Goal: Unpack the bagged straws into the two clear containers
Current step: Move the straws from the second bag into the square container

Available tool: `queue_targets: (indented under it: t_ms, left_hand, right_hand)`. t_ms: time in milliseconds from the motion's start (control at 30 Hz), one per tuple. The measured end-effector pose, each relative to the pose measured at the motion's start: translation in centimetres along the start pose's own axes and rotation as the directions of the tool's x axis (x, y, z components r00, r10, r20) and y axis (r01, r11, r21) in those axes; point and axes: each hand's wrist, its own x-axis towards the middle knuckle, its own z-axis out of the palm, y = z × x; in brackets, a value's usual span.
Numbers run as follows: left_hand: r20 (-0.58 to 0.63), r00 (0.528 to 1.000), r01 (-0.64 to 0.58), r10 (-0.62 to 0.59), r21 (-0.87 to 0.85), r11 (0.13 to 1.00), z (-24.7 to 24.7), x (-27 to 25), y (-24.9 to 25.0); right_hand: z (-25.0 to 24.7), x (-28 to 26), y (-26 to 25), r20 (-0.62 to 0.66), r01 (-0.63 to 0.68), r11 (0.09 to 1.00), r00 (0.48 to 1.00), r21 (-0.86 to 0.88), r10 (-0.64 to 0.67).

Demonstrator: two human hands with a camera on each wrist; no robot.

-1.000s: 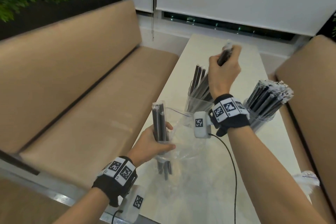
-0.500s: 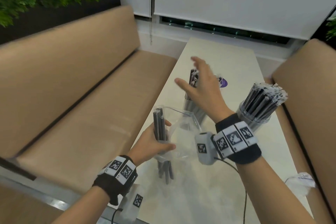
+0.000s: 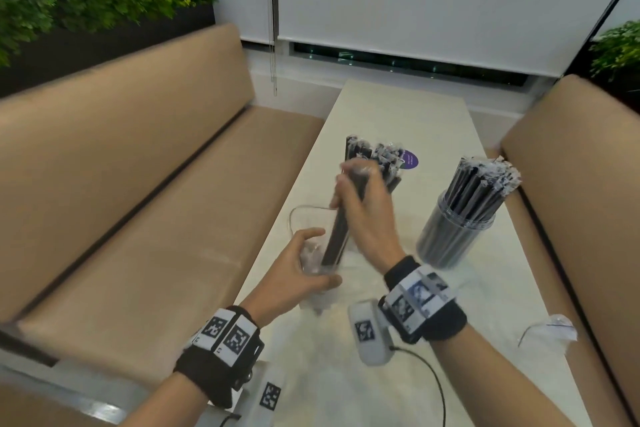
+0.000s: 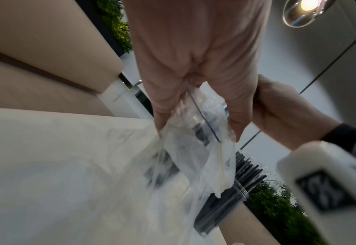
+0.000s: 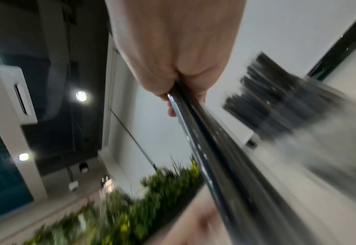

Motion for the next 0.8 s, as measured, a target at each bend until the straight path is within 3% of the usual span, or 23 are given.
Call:
queue_targets:
  t_ms: [133,267,333,367,467,600,800]
  left_hand:
    - [0.019,0.985,0.169,-0.169,0.0,0.986,0.0,-0.5,-1.6]
    - [0.029,0.951,0.306,-0.308,0.046,0.951,0.1,-0.7,-3.2]
    - [-0.003,0.935,0.354,-0.355,0.083,0.931,-0.1,-1.0,-3.8]
    - [-0.036,0.928,0.373,-0.371,0.084,0.924,-0.3,-1.2,-4.2]
    - [-0.143,0.92,0.375,-0.366,0.041,0.926,-1.0,-1.7,-5.2]
    - [-0.252,0.942,0.231,-0.222,0.007,0.973,-2.5,-3.5,-6.2]
    - [-0.291,0.905,0.284,-0.31,-0.128,0.95,-3.7,-6.3,-7.9]
  right_hand:
    - [-5.3,5.9,-5.1,-0.225,0.163,0.986,0.962,0.025,-0.154]
    - [-8.6,10.6,-9.6,-0.441,0.475,0.879,0.781,-0.04,-0.442]
    - [-8.7,12.1,-10.2,-0.481,0.531,0.838,0.706,-0.126,-0.52]
    - [-8.5,12.6,-9.9,-0.48,0.527,0.834,0.696,-0.164,-0.534]
    - [-6.7,12.8,-7.3,-0.378,0.479,0.839,0.749,-0.258,-0.544]
    - [-4.5,11.6,-3.7,-0.226,0.446,0.831,0.818,-0.333,-0.529]
    - [-3.3,10.5,-2.8,-0.143,0.519,0.813,0.813,-0.264,-0.565]
